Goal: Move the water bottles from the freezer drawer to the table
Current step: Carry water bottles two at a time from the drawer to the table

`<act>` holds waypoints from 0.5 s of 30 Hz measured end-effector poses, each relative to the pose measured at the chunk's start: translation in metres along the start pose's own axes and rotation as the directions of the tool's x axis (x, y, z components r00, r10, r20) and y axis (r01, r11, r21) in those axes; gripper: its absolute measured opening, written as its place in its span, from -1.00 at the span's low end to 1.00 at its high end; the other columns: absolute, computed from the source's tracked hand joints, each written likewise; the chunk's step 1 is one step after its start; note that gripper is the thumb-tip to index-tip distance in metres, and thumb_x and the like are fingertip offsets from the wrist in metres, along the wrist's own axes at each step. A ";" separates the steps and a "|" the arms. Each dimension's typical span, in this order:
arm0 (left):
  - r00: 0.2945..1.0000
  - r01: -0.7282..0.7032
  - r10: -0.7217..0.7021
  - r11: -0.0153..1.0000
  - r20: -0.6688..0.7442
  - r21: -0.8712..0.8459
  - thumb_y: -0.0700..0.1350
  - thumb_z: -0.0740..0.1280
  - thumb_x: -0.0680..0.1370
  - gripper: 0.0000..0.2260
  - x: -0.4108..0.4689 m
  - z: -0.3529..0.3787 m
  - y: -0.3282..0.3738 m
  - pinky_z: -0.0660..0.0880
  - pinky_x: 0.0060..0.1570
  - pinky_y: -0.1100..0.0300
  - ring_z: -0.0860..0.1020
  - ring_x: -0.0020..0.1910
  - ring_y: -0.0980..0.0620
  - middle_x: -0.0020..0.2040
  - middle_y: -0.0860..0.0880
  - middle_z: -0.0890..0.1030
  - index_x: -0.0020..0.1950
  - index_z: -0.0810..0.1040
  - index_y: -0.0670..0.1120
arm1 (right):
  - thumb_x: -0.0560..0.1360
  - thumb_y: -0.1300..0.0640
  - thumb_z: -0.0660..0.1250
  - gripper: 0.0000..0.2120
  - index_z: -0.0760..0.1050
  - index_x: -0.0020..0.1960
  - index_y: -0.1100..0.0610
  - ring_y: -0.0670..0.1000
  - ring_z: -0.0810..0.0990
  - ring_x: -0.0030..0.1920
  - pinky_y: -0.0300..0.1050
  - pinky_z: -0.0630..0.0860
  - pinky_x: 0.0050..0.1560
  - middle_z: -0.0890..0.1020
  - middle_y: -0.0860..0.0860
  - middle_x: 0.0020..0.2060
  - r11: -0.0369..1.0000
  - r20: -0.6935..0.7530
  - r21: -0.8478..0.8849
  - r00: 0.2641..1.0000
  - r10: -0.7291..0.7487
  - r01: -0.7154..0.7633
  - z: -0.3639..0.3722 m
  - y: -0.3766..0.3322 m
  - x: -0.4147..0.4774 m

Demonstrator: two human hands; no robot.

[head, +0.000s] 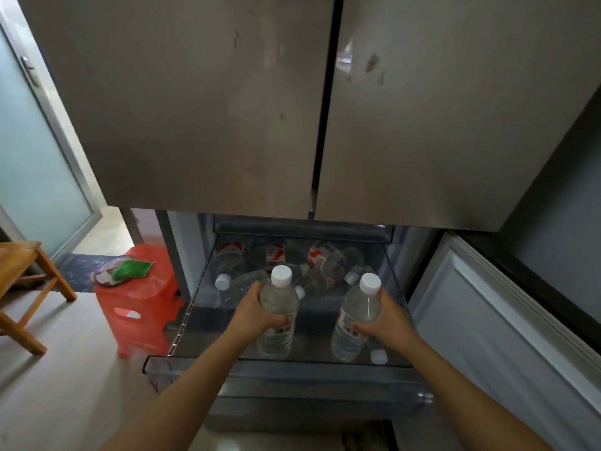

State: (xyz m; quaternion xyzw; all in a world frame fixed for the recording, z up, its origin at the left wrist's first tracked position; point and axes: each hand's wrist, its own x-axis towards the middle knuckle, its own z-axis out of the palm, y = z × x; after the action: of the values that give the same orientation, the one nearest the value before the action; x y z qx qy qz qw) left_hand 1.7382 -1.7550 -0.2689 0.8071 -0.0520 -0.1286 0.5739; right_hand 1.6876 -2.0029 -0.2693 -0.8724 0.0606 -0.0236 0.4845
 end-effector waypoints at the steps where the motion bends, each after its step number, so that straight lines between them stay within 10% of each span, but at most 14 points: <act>1: 1.000 -0.004 0.003 0.998 -0.029 -0.060 -0.21 0.54 0.26 -0.44 -0.002 -0.003 0.005 0.48 0.08 0.08 0.50 0.13 -0.05 0.09 -0.03 0.50 0.14 0.33 -0.03 | 0.25 0.21 0.55 -0.36 0.27 0.18 -0.05 0.00 0.51 0.15 -0.17 0.46 0.10 0.51 -0.06 0.05 1.000 -0.004 -0.003 1.000 -0.012 0.012 -0.001 -0.007 0.000; 7: 0.975 -0.152 0.102 0.954 -0.197 -0.259 -0.23 0.54 0.26 -0.50 -0.022 -0.029 0.040 0.48 -0.03 0.13 0.52 0.05 -0.01 0.02 0.04 0.51 0.05 0.37 0.02 | 0.23 0.30 0.54 -0.08 0.12 0.40 -0.10 -0.05 0.44 0.21 -0.19 0.42 0.10 0.40 -0.09 0.19 0.986 -0.012 0.122 0.994 -0.112 0.113 -0.012 -0.064 -0.002; 15: 0.863 -0.419 0.177 0.775 -0.473 -0.474 0.03 0.47 0.14 -0.46 -0.067 -0.100 0.073 0.58 -0.20 0.18 0.64 -0.11 -0.01 -0.08 -0.02 0.63 0.08 0.48 -0.05 | 0.16 0.28 0.54 -0.22 0.23 0.14 -0.25 -0.07 0.56 0.07 -0.18 0.59 -0.12 0.49 -0.06 0.13 0.830 -0.031 0.475 0.948 -0.316 0.292 -0.018 -0.174 -0.007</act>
State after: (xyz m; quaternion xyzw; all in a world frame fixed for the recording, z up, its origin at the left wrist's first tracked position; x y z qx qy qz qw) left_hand 1.7052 -1.6730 -0.1602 0.5912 -0.0229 0.1253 0.7964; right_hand 1.6936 -1.9265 -0.1120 -0.7259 -0.0984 -0.0932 0.6743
